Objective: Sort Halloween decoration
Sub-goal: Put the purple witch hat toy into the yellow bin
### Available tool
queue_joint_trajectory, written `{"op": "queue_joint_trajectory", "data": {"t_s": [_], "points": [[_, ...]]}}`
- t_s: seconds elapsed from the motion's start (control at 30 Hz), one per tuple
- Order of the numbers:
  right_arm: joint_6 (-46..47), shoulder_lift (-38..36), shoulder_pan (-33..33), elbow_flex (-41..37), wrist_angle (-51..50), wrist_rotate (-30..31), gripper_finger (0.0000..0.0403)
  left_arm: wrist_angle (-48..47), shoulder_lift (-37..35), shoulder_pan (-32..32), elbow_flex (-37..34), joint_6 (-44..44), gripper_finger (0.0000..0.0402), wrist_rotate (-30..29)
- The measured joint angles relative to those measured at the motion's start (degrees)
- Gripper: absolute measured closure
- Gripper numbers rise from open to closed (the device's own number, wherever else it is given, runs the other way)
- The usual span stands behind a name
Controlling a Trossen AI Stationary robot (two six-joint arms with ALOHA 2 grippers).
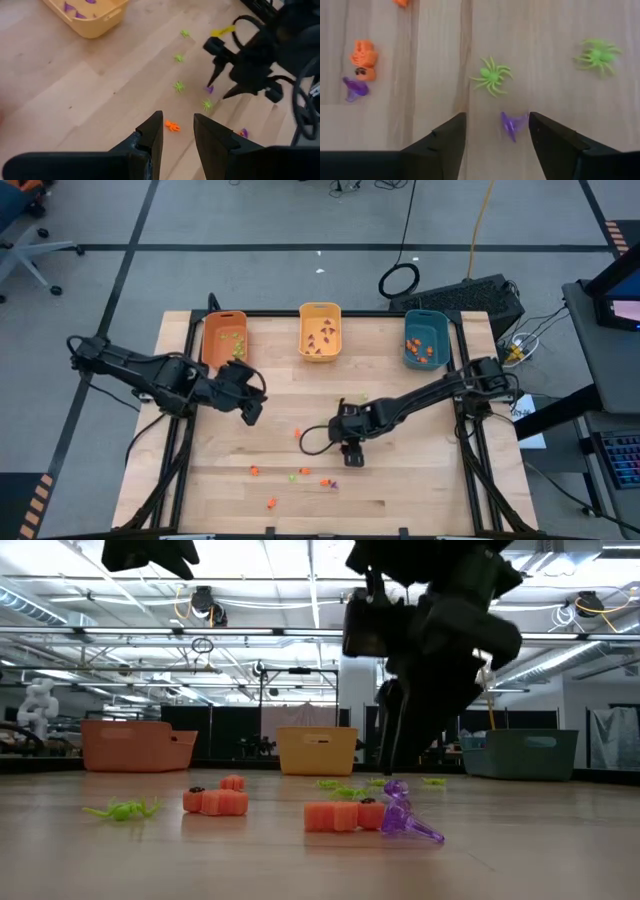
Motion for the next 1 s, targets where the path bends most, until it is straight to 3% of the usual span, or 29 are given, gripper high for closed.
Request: {"op": "queue_joint_trajectory", "data": {"t_s": [0.27,1.0], "points": [[-0.15,2.24,0.0,0.07,-0.21,0.04,0.0239,4.71,1.68,-1.94,0.0,-0.04,0.0293,0.98],[0.27,2.32,0.01,0.04,-0.49,-0.86,0.0359,4.71,1.69,-2.42,0.0,0.07,0.0293,-0.35]]}}
